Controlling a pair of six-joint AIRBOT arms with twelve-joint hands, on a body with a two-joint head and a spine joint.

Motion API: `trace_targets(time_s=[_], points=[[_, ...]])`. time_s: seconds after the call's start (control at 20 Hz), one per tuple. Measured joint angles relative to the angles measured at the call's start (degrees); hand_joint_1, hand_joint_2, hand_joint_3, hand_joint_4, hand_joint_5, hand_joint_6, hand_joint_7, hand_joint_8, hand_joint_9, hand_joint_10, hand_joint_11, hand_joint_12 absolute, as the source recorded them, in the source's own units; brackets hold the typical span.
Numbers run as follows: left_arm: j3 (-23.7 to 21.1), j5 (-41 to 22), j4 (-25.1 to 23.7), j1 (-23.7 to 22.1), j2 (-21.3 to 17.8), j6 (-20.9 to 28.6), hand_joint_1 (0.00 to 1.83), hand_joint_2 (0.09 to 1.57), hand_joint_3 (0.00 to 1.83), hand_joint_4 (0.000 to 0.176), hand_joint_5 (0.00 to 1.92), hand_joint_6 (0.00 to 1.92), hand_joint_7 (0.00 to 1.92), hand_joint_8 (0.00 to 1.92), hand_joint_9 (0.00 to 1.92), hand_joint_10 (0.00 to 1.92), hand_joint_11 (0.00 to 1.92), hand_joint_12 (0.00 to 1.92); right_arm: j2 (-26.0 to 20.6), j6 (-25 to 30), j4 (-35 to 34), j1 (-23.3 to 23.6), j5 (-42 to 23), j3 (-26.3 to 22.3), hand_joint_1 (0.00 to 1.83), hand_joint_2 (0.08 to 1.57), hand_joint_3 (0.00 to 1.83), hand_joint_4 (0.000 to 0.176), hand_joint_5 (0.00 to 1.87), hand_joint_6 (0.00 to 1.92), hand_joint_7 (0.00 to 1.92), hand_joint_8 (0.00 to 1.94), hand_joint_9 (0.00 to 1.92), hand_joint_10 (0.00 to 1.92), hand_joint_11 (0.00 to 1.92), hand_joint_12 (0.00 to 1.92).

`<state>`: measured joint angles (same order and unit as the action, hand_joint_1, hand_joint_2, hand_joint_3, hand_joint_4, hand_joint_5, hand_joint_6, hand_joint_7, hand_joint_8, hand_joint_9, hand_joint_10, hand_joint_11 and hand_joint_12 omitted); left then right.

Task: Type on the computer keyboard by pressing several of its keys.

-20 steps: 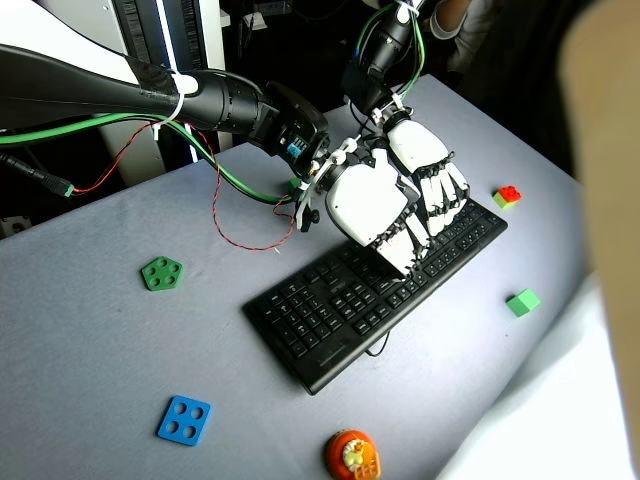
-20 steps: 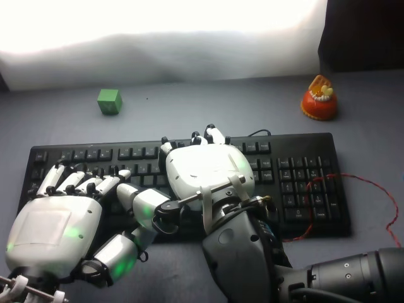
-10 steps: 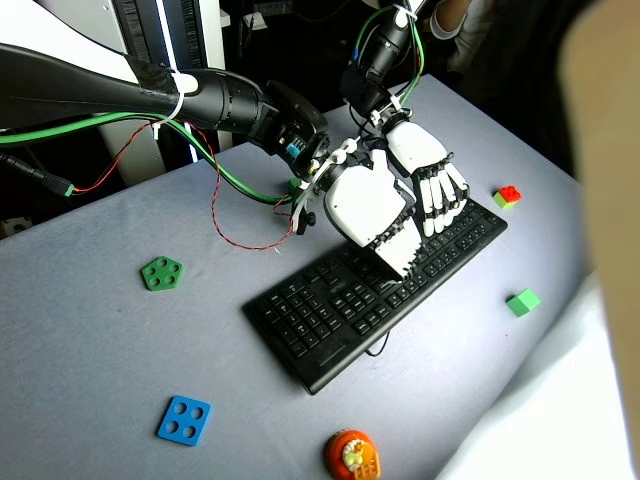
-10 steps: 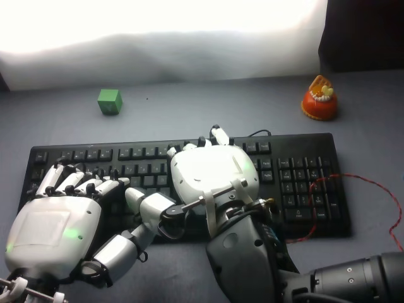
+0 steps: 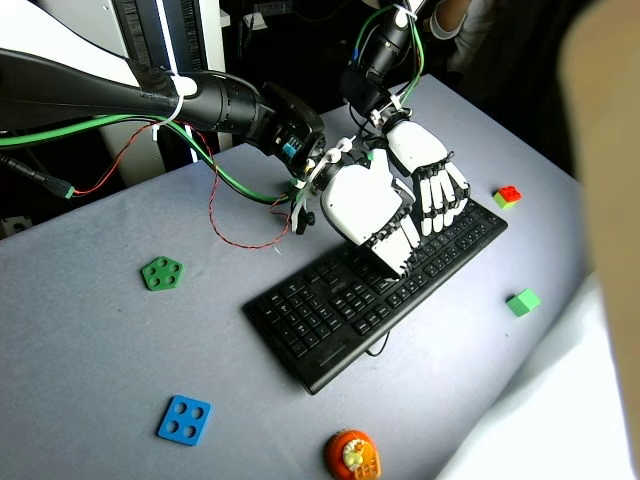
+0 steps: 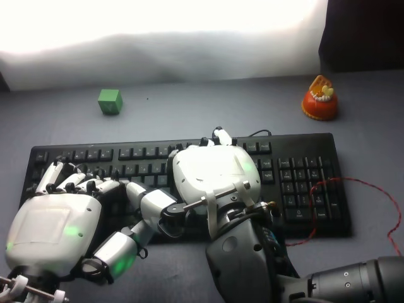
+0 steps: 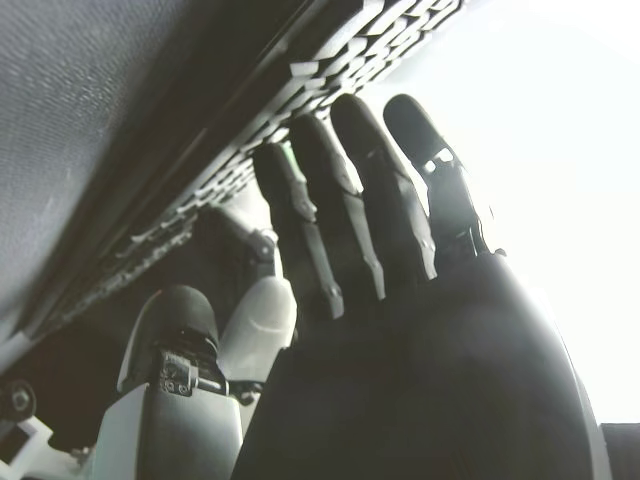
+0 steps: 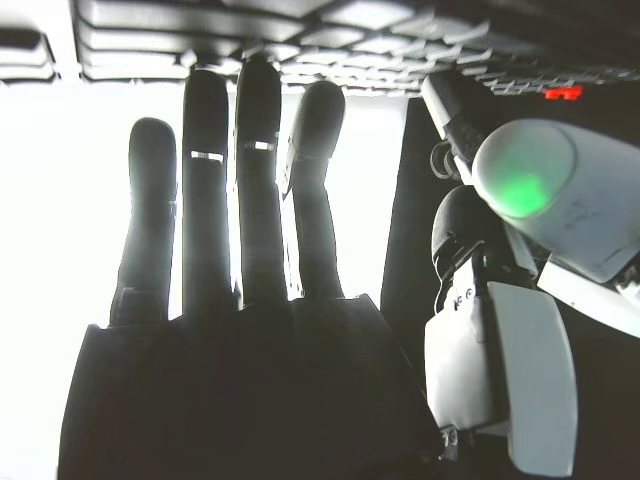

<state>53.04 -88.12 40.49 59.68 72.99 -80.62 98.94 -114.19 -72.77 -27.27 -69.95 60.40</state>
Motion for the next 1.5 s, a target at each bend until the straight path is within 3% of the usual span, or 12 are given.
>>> trace_targets(time_s=[0.1,0.2,0.4,0.5,0.8,1.1,1.4,1.5], points=[[0.1,0.0,0.0,-0.2,0.0,0.0,0.09,1.28,0.0,0.0,0.77,0.07,0.69,0.06,0.44,0.58,0.0,1.34,0.1,0.0,0.1,0.0,0.0,0.0,0.05,1.19,0.0,0.0,0.79,0.8,0.69,0.33,0.38,0.93,0.01,1.76],[0.1,0.3,0.1,-0.2,-0.1,0.0,0.09,1.28,0.0,0.0,0.82,0.09,0.7,0.06,0.41,0.56,0.0,1.35,0.1,0.0,0.0,0.2,-0.2,0.0,0.03,1.19,0.0,0.0,0.74,0.88,0.81,0.15,0.45,0.75,0.0,1.66],[0.1,0.2,0.2,-0.2,-0.2,0.1,0.09,1.28,0.0,0.0,0.69,0.03,0.79,0.08,0.52,0.59,0.02,1.35,0.1,0.0,0.8,0.2,-0.3,0.3,0.01,1.2,0.0,0.0,0.6,0.5,0.91,0.14,0.58,1.08,0.2,1.71],[0.1,0.2,0.1,-0.2,-0.2,0.1,0.08,1.28,0.0,0.0,0.65,0.01,0.77,0.07,0.55,0.61,0.1,1.38,0.2,0.0,0.8,0.2,-0.3,0.3,0.02,1.2,0.0,0.0,0.61,0.39,0.89,0.14,0.6,1.07,0.3,1.68],[-0.3,1.1,0.0,-0.2,-1.1,0.1,0.09,1.28,0.0,0.004,0.66,0.01,0.73,0.05,0.54,0.61,0.16,1.4,0.1,0.0,0.1,1.1,-0.4,0.2,0.02,1.22,0.0,0.0,0.64,0.29,0.87,0.09,0.65,0.93,0.37,1.6],[-0.7,3.6,0.7,-1.7,-3.9,-0.6,0.12,1.28,0.0,0.0,0.65,0.01,0.72,0.03,0.49,0.66,0.1,1.46,-2.6,0.1,-4.0,3.3,0.1,-3.7,0.03,1.22,0.0,0.0,0.66,0.28,0.86,0.06,0.61,0.9,0.29,1.62],[-1.0,5.8,0.2,-3.1,-6.8,-5.0,0.13,1.28,0.0,0.006,0.59,0.0,0.69,0.01,0.43,0.68,0.07,1.43,-6.6,0.0,-3.6,6.4,-2.1,-6.9,0.01,1.23,0.0,0.0,0.67,0.27,0.84,0.04,0.58,0.92,0.25,1.67],[-1.0,6.7,0.7,-3.8,-7.1,-7.9,0.14,1.28,0.0,0.016,0.55,0.0,0.68,0.0,0.42,0.66,0.06,1.4,-9.4,0.0,-4.2,6.4,-2.3,-9.8,0.02,1.23,0.0,0.0,0.66,0.27,0.84,0.03,0.53,0.91,0.18,1.68]])
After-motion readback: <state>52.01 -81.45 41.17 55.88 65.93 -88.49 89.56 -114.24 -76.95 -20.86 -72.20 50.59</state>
